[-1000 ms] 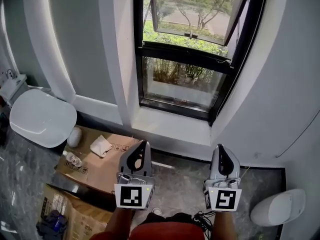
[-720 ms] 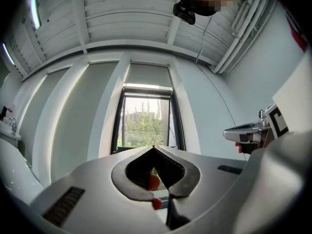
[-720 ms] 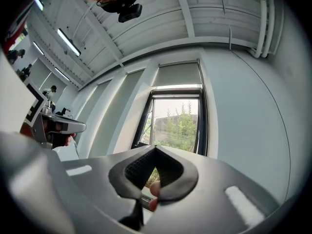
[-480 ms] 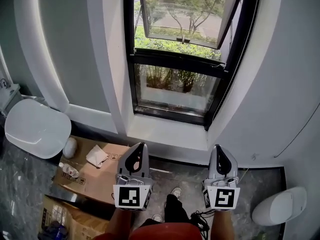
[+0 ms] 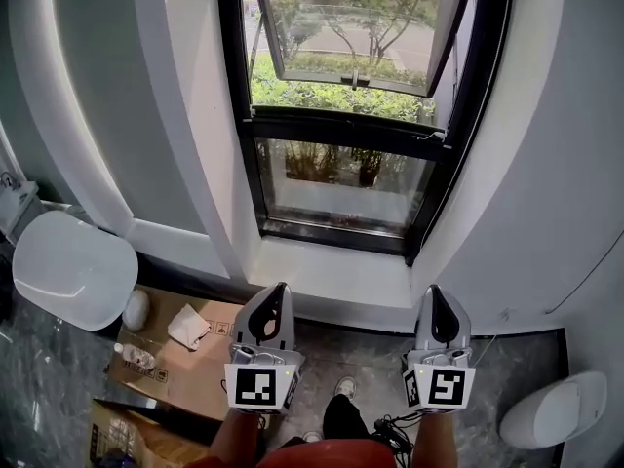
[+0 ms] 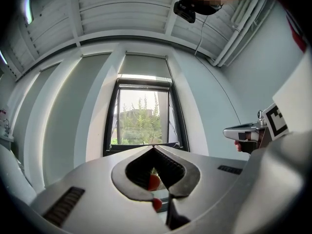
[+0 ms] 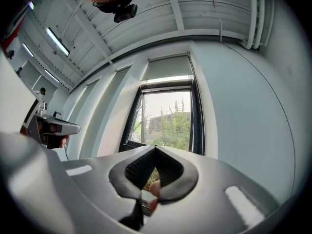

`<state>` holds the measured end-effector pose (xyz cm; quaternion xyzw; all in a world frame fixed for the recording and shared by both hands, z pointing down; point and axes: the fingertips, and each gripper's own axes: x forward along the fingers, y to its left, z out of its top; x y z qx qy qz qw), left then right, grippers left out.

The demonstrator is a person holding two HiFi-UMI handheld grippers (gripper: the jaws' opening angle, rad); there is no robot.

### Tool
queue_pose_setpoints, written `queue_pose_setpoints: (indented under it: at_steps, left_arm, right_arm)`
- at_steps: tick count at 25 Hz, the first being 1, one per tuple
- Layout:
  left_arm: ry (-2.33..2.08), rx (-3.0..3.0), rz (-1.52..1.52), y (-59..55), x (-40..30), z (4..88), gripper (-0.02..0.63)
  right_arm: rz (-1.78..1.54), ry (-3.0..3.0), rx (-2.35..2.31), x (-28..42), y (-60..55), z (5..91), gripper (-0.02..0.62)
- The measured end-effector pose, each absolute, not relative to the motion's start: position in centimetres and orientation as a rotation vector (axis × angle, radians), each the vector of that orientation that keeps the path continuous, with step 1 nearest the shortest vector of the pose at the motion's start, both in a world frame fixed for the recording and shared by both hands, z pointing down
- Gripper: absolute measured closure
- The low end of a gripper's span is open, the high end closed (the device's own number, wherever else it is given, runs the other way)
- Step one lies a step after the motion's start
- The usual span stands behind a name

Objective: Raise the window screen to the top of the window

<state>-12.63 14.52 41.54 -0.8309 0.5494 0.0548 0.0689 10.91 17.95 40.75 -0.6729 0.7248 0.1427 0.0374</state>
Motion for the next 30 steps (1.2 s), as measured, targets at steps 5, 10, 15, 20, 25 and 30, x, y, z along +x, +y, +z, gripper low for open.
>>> queue_pose_setpoints:
  at_steps: [5,10,15,20,25,30]
  left_arm:
    - [1.69,-2.498,0.138,10.1,-11.1,40.9,0.601]
    - [1.658,-2.508,0.187,6.1,-8.0,40.3,0.601]
    - [1.643,-2.473,0.141,2.3,-4.7,39.7,0.601]
    - [1.632,-2.459,0.104,-1.0,-1.7,40.0,0.601]
    - [1.642,-2.467,0.096,-3.5,-0.5,40.6,0.601]
    - [1.643,-2.469,0.091,-6.6,-0.7,40.8,0.601]
  right_arm:
    - [0.435,2.203,-2.08,13.5,13.7,40.3,0.586]
    - [0.426,2.184,-2.074,16.8,9.6,39.8,0.587]
    - [0.378,2.137,-2.066,20.4,5.6,40.4,0.588]
    - [0.363,2.138,-2.049,22.7,2.1,40.6,0.588]
    - [0.365,2.164,-2.04,23.4,-0.7,40.8,0.588]
    - [0.372,2.204,-2.036,22.6,-4.0,41.2,0.587]
